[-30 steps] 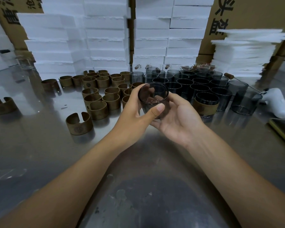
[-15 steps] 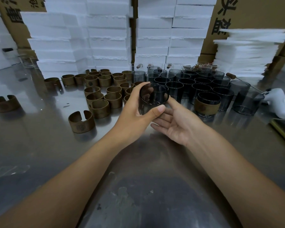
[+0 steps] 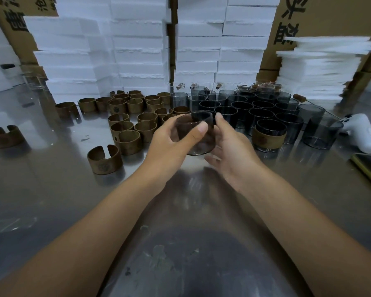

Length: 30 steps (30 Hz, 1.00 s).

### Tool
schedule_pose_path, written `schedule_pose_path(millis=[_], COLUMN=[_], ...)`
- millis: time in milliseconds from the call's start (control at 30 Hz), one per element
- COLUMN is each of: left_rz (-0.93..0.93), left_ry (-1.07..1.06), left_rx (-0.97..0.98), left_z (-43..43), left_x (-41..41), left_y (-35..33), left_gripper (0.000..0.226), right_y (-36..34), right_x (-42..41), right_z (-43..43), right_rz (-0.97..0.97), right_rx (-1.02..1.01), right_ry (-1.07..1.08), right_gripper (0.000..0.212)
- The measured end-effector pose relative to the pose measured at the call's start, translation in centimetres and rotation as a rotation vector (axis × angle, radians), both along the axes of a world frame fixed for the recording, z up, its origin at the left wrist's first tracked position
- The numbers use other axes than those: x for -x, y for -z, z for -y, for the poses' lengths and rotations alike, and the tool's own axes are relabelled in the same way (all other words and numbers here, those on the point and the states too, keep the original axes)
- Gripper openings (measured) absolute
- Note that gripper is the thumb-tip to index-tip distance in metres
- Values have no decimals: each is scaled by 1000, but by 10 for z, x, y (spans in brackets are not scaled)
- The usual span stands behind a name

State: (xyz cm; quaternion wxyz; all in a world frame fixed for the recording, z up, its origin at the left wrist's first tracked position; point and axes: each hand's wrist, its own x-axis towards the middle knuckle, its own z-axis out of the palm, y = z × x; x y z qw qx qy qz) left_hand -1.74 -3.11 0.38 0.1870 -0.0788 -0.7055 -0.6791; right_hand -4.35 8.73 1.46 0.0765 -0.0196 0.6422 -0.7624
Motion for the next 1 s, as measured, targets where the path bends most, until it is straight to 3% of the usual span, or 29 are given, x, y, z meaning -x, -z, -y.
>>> schedule_pose_path(millis=[133,267,367,533,767,1000], left_rz=[153,167,171,228,225,183], left_ry=[21,172,227,201,241,321], left_rx=[-172,-299,-320,-395,-411,-436], left_z=[6,8,8,5,7,9], left_x=[7,10,9,6,5,2], left_y=[3,5,5,3,1,-2], left_gripper=[63,50,49,66,52,27], right_y=[-2,2,3,5,-1,-4], right_x=[-8,-11,-9,-7,-8,-8], right_z=[4,7,6,7,2,0], right_rz=[-272,-356,-317,-265,-132,-86], right_rx=[-136,-247,-238,-212,19,90], right_ry=[-65,-92,-79,-47,-103,-131], right_gripper=[37,33,37,39,20,49])
